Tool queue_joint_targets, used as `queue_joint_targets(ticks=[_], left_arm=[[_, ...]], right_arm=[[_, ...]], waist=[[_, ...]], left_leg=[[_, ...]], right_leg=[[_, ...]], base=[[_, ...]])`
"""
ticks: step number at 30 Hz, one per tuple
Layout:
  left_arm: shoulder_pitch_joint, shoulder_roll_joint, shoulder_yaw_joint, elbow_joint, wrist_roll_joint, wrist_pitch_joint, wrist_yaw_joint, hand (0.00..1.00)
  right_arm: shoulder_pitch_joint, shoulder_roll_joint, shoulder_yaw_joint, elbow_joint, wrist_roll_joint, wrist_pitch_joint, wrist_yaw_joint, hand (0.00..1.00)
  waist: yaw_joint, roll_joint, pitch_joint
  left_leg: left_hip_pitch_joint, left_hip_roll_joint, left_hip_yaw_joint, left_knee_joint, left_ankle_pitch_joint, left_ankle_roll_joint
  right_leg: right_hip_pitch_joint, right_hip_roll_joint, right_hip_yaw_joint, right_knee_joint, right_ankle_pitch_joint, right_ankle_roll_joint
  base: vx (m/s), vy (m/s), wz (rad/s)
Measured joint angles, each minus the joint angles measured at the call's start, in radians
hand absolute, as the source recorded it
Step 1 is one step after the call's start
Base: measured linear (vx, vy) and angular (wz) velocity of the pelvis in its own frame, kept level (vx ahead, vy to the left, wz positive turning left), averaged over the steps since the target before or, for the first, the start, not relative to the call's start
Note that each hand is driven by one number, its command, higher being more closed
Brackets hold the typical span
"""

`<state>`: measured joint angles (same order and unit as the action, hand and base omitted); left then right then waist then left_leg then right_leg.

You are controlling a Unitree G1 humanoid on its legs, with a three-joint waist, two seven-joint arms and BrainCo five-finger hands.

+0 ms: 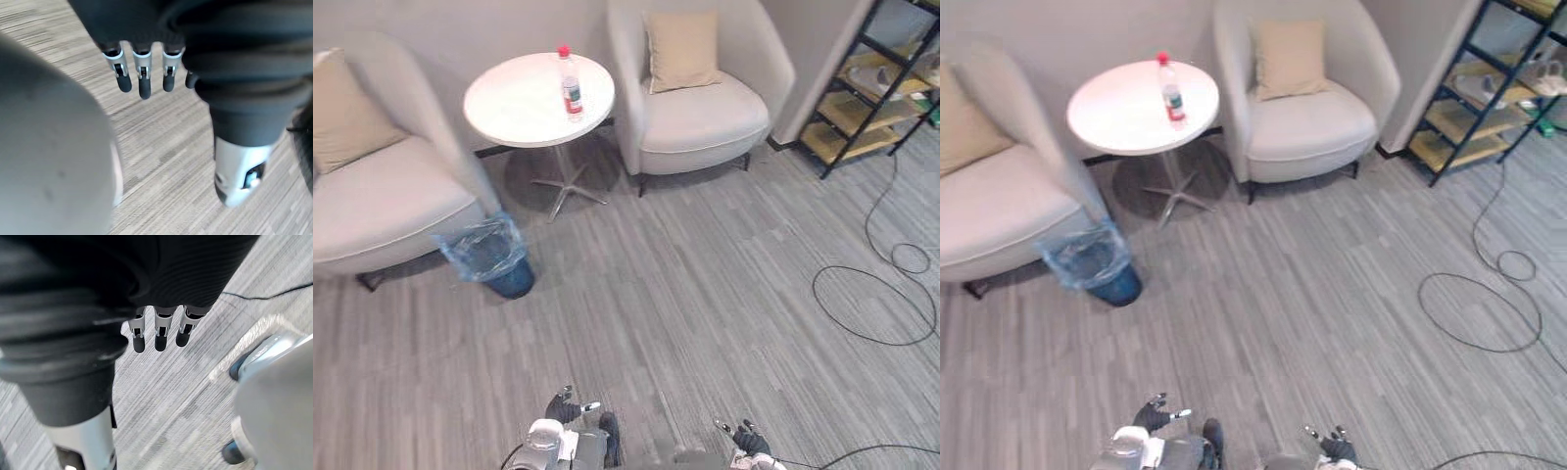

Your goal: Gather rubbish on tea table into small bin, then transfer packed bag to large trash can.

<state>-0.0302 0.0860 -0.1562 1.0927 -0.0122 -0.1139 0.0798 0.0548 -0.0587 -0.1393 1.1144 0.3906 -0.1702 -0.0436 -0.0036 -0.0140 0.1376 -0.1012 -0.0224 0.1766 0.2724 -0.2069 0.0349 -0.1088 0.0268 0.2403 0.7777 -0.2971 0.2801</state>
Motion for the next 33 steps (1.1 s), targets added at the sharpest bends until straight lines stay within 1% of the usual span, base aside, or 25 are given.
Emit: queue_joint_targets(ticks=[1, 2, 3, 5, 7, 8, 9, 10, 11, 12, 14, 15, 16, 18, 20, 21, 24, 25, 26, 27, 28, 29, 31, 32, 33], left_arm=[[-0.001, 0.0, -0.015, 0.001, -0.01, 0.003, 0.0, 0.0], [-0.003, 0.001, -0.03, 0.004, -0.011, 0.005, 0.0, 0.0], [-0.004, -0.001, -0.035, 0.011, -0.011, 0.007, -0.001, 0.0], [-0.008, 0.0, -0.031, 0.012, -0.012, 0.012, 0.001, 0.0], [-0.009, -0.001, -0.03, 0.012, -0.013, 0.012, 0.001, 0.0], [-0.008, -0.003, -0.03, 0.012, -0.012, 0.012, 0.0, 0.0], [0.0, -0.004, -0.03, 0.013, -0.012, 0.011, -0.001, 0.0], [0.005, 0.002, -0.03, 0.012, -0.012, 0.009, -0.002, 0.0], [-0.002, -0.002, -0.019, 0.031, -0.011, 0.011, -0.002, 0.0], [-0.006, -0.017, -0.014, 0.038, -0.011, 0.009, -0.003, 0.0], [-0.007, -0.06, 0.019, 0.039, -0.011, 0.007, -0.006, 0.0], [-0.011, -0.067, 0.039, 0.037, -0.011, 0.005, -0.005, 0.0], [-0.02, -0.077, 0.072, 0.034, -0.012, 0.004, -0.005, 0.0], [-0.016, -0.083, 0.082, 0.022, -0.022, -0.001, -0.006, 0.0], [-0.017, -0.09, 0.078, 0.006, -0.03, -0.008, -0.006, 0.0], [-0.017, -0.091, 0.078, -0.003, -0.03, -0.008, -0.006, 0.0], [-0.024, -0.085, 0.047, -0.017, -0.03, -0.009, -0.007, 0.0], [-0.025, -0.084, 0.03, -0.018, -0.03, -0.009, -0.006, 0.0], [-0.024, -0.082, 0.012, -0.018, -0.029, -0.009, -0.008, 0.0], [-0.025, -0.077, 0.01, -0.017, -0.029, -0.009, -0.01, 0.0], [-0.027, -0.071, 0.01, -0.016, -0.029, -0.007, -0.015, 0.0], [-0.031, -0.065, 0.009, -0.004, -0.028, -0.006, -0.022, 0.0], [-0.031, -0.064, 0.006, 0.0, -0.028, -0.006, -0.026, 0.0], [-0.03, -0.059, 0.0, 0.002, -0.028, -0.006, -0.026, 0.0], [-0.03, -0.05, -0.022, 0.014, -0.029, -0.005, -0.026, 0.0]], right_arm=[[-0.006, -0.001, -0.002, -0.003, -0.001, 0.0, 0.004, 0.0], [-0.015, -0.006, -0.001, -0.003, -0.004, 0.0, 0.004, 0.0], [-0.017, -0.012, 0.0, -0.011, -0.019, 0.0, 0.005, 0.0], [-0.018, -0.016, 0.008, -0.04, -0.039, -0.001, 0.007, 0.0], [-0.018, -0.018, 0.008, -0.059, -0.038, -0.007, 0.019, 0.0], [-0.018, -0.023, 0.008, -0.071, -0.039, -0.008, 0.024, 0.0], [-0.016, -0.025, 0.015, -0.076, -0.039, -0.009, 0.025, 0.0], [-0.006, -0.024, 0.024, -0.075, -0.039, -0.009, 0.024, 0.0], [-0.002, -0.025, 0.017, -0.072, -0.035, -0.009, 0.026, 0.0], [-0.021, -0.046, 0.021, -0.07, -0.042, -0.007, 0.023, 0.0], [-0.018, -0.061, 0.023, -0.065, -0.046, -0.004, 0.025, 0.0], [-0.018, -0.06, 0.021, -0.065, -0.043, -0.002, 0.024, 0.0], [-0.016, -0.056, 0.026, -0.065, -0.039, 0.002, 0.024, 0.0], [-0.01, -0.047, 0.025, -0.05, -0.037, 0.002, 0.022, 0.0], [-0.01, -0.039, 0.024, -0.034, -0.037, 0.001, 0.022, 0.0], [-0.011, -0.039, 0.024, -0.034, -0.037, 0.002, 0.021, 0.0], [-0.016, -0.039, 0.024, -0.031, -0.036, 0.003, 0.018, 0.0], [-0.013, -0.039, 0.024, -0.031, -0.036, 0.003, 0.016, 0.0], [-0.011, -0.041, 0.026, -0.028, -0.037, 0.003, 0.012, 0.0], [-0.012, -0.039, 0.03, -0.023, -0.037, 0.005, 0.009, 0.0], [-0.015, -0.03, 0.039, -0.023, -0.037, 0.005, 0.006, 0.0], [-0.016, -0.025, 0.046, -0.022, -0.038, 0.005, 0.005, 0.0], [-0.016, -0.024, 0.054, -0.005, -0.04, 0.005, 0.007, 0.0], [-0.018, -0.026, 0.063, 0.0, -0.042, 0.004, 0.008, 0.0], [-0.014, -0.025, 0.06, -0.002, -0.039, 0.003, 0.009, 0.0]], waist=[[-0.002, 0.0, 0.01], [0.001, 0.005, 0.025], [-0.002, 0.018, 0.035], [-0.007, 0.021, 0.038], [-0.011, 0.03, 0.044], [-0.014, 0.035, 0.047], [-0.017, 0.033, 0.045], [-0.018, 0.017, 0.037], [-0.02, 0.008, 0.037], [-0.014, 0.049, 0.041], [-0.018, 0.083, 0.035], [-0.015, 0.088, 0.04], [-0.007, 0.08, 0.05], [-0.005, 0.076, 0.053], [-0.002, 0.069, 0.054], [0.002, 0.068, 0.054], [0.01, 0.065, 0.054], [0.01, 0.067, 0.053], [0.014, 0.07, 0.05], [0.022, 0.059, 0.051], [0.021, 0.05, 0.036], [0.015, 0.032, 0.036], [0.021, 0.028, 0.031], [0.025, 0.026, 0.029], [0.017, 0.013, 0.025]], left_leg=[[0.058, 0.0, -0.012, -0.023, -0.009, 0.006], [0.123, 0.0, -0.033, -0.058, -0.012, 0.01], [0.182, 0.008, -0.036, -0.097, -0.012, 0.01], [0.253, 0.033, -0.054, -0.133, -0.012, 0.01], [0.28, 0.068, -0.077, -0.131, -0.012, 0.01], [0.29, 0.082, -0.092, -0.13, -0.012, 0.01], [0.308, 0.093, -0.109, -0.126, -0.017, 0.0], [0.316, 0.085, -0.125, -0.109, -0.033, -0.028], [0.345, 0.096, -0.168, -0.065, -0.081, -0.087], [0.338, 0.131, -0.183, -0.024, -0.082, -0.094], [0.263, 0.156, -0.218, 0.154, -0.019, -0.166], [0.22, 0.159, -0.224, 0.252, 0.028, -0.195], [0.143, 0.176, -0.214, 0.436, 0.089, -0.229], [0.064, 0.212, -0.144, 0.593, 0.017, -0.193], [-0.03, 0.223, -0.04, 0.598, -0.025, -0.14], [-0.064, 0.22, -0.015, 0.566, -0.031, -0.129], [-0.119, 0.157, 0.037, 0.241, -0.019, -0.124], [-0.104, 0.116, 0.05, 0.053, 0.039, -0.125], [-0.1, 0.098, 0.059, -0.046, 0.143, -0.092], [-0.086, 0.086, 0.064, -0.058, 0.174, -0.051], [-0.085, 0.062, 0.062, -0.056, 0.163, -0.029], [-0.086, 0.047, 0.063, -0.032, 0.109, -0.01], [-0.058, 0.045, 0.069, -0.018, 0.07, -0.015], [-0.019, 0.042, 0.072, -0.024, 0.054, -0.015], [0.023, 0.025, 0.058, -0.034, 0.043, -0.012]], right_leg=[[-0.041, -0.014, -0.062, 0.114, -0.002, -0.006], [-0.069, -0.042, -0.146, 0.175, -0.012, -0.031], [-0.101, -0.074, -0.232, 0.196, -0.028, -0.114], [-0.163, -0.102, -0.331, 0.11, -0.063, -0.208], [-0.216, -0.1, -0.371, -0.071, -0.048, -0.231], [-0.234, -0.094, -0.371, -0.154, -0.018, -0.236], [-0.24, -0.08, -0.349, -0.322, 0.082, -0.235], [-0.232, -0.08, -0.306, -0.466, 0.228, -0.249], [-0.238, -0.088, -0.292, -0.442, 0.303, -0.263], [-0.236, -0.066, -0.32, -0.403, 0.292, -0.281], [-0.175, -0.048, -0.347, -0.435, 0.225, -0.3], [-0.142, -0.041, -0.348, -0.454, 0.211, -0.308], [-0.076, -0.039, -0.356, -0.498, 0.197, -0.323], [0.035, -0.036, -0.374, -0.554, 0.18, -0.342], [0.138, -0.04, -0.389, -0.639, 0.175, -0.343], [0.156, -0.041, -0.393, -0.661, 0.173, -0.34], [0.221, -0.057, -0.401, -0.716, 0.159, -0.316], [0.247, -0.065, -0.408, -0.736, 0.148, -0.297], [0.263, -0.064, -0.407, -0.748, 0.137, -0.281], [0.269, -0.072, -0.395, -0.748, 0.126, -0.266], [0.268, -0.094, -0.391, -0.743, 0.114, -0.248], [0.263, -0.114, -0.39, -0.7, 0.093, -0.217], [0.212, -0.126, -0.365, -0.539, 0.072, -0.183], [0.134, -0.138, -0.333, -0.319, 0.064, -0.148], [0.058, -0.151, -0.301, -0.114, 0.073, -0.086]], base=[[0.43, 0.039, -0.05], [0.4, -0.014, 0.0], [0.48, -0.04, 0.05], [0.45, -0.083, 0.22], [0.39, -0.146, 0.37], [0.46, -0.217, 0.43], [0.51, -0.259, 0.47], [0.65, -0.366, 0.64], [0.57, -0.32, 0.43], [0.5, -0.312, 0.47], [0.45, -0.29, 0.33], [0.46, -0.295, 0.22], [0.42, -0.234, 0.16], [0.4, -0.194, 0.14], [0.37, -0.155, 0.17], [0.33, -0.083, 0.1], [0.29, 0.013, 0.1], [0.35, 0.089, 0.12], [0.44, 0.145, -0.03], [0.3, 0.123, -0.06], [0.46, 0.167, 0.04], [0.38, 0.135, 0.15], [0.4, 0.175, 0.0], [0.36, 0.179, 0.04], [0.37, 0.144, 0.23]])
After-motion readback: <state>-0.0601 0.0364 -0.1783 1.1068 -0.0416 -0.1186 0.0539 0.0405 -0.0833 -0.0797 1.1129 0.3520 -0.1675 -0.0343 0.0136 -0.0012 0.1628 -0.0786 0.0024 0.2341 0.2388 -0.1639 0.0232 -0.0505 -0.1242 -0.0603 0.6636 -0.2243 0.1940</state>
